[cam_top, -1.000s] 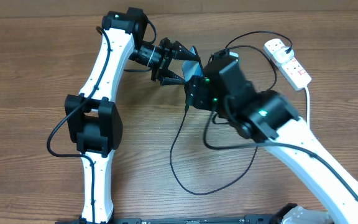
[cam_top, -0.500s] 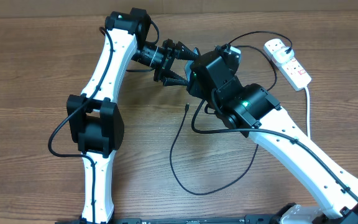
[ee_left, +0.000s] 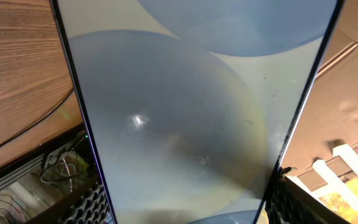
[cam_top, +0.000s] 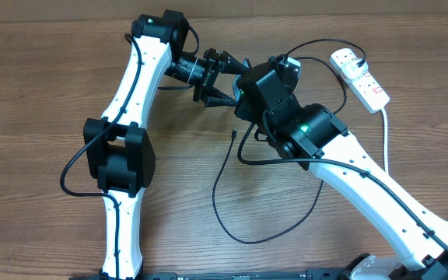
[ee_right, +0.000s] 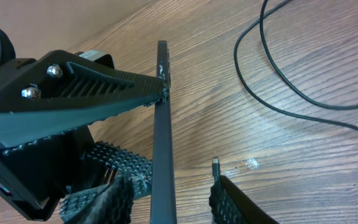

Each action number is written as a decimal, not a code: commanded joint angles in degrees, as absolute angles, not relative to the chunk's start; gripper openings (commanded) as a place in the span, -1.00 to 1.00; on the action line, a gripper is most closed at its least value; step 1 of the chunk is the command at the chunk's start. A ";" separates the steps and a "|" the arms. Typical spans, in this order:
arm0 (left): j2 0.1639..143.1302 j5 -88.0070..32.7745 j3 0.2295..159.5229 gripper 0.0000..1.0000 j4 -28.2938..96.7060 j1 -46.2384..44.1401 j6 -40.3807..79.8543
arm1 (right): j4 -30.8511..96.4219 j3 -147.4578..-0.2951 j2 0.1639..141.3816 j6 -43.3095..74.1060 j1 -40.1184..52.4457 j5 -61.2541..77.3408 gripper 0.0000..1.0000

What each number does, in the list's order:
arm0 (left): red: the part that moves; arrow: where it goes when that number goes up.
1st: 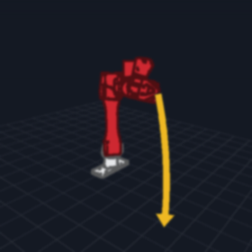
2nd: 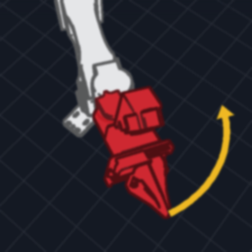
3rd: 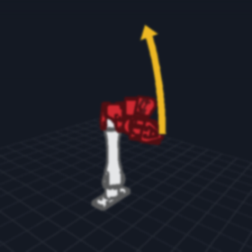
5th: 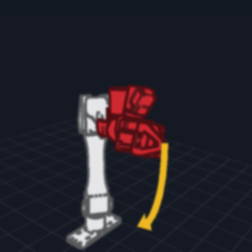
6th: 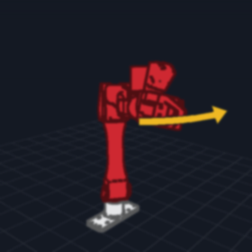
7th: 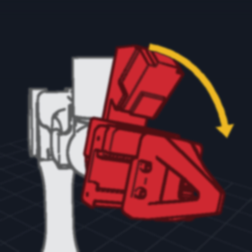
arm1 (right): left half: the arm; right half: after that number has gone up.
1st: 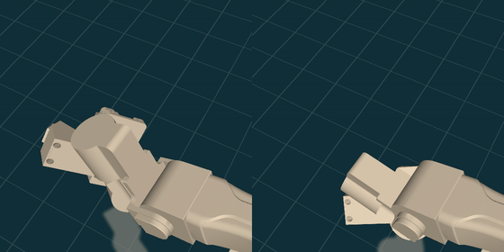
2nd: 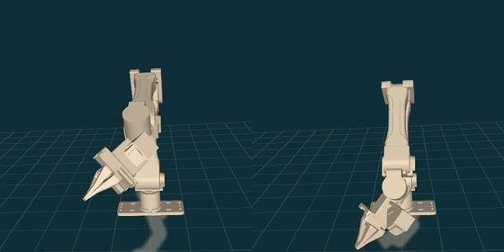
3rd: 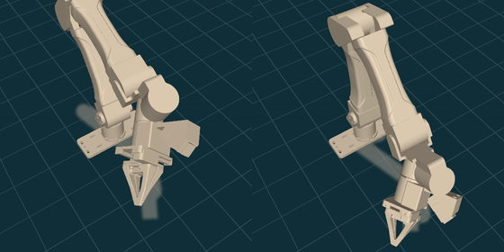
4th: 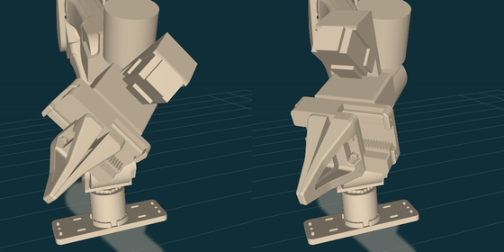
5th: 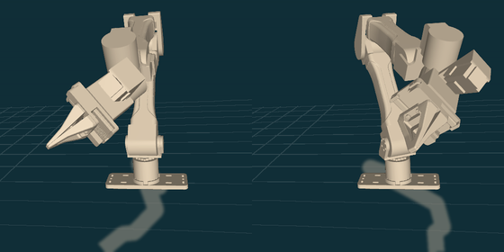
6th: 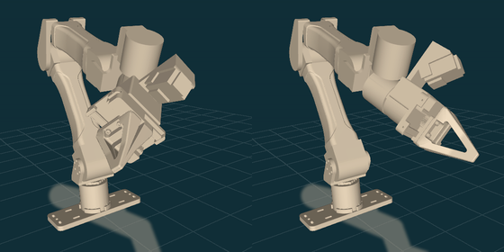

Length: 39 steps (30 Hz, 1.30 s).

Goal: Plug charger to phone and switch on socket
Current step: 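Move the right gripper toward the cable end beside the phone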

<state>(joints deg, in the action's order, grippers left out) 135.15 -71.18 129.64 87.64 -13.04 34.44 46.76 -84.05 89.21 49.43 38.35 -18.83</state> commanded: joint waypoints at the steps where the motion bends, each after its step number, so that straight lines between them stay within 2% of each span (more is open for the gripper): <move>1: 134.67 -74.59 131.31 0.01 87.59 -13.19 34.94 | 46.37 -85.67 89.45 49.54 38.57 -18.94 -0.29; 16: 134.67 -74.61 131.31 0.02 87.61 -13.19 34.89 | 45.87 -85.67 89.52 49.54 38.57 -18.81 -0.42; 21: 134.67 -74.63 131.31 0.02 87.64 -13.19 34.92 | 45.19 -85.60 89.56 49.54 38.57 -18.81 -0.53; 32: 134.67 -75.02 131.31 0.02 87.85 -13.19 34.70 | 45.28 -85.58 90.98 49.52 38.57 -18.83 -0.53; 39: 134.67 -74.96 131.31 0.03 87.81 -13.19 34.61 | 45.04 -85.58 91.05 49.47 38.54 -19.90 -0.65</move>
<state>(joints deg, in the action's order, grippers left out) 135.15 -71.42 129.64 87.68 -13.04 34.44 45.39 -84.05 90.87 49.52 38.35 -18.46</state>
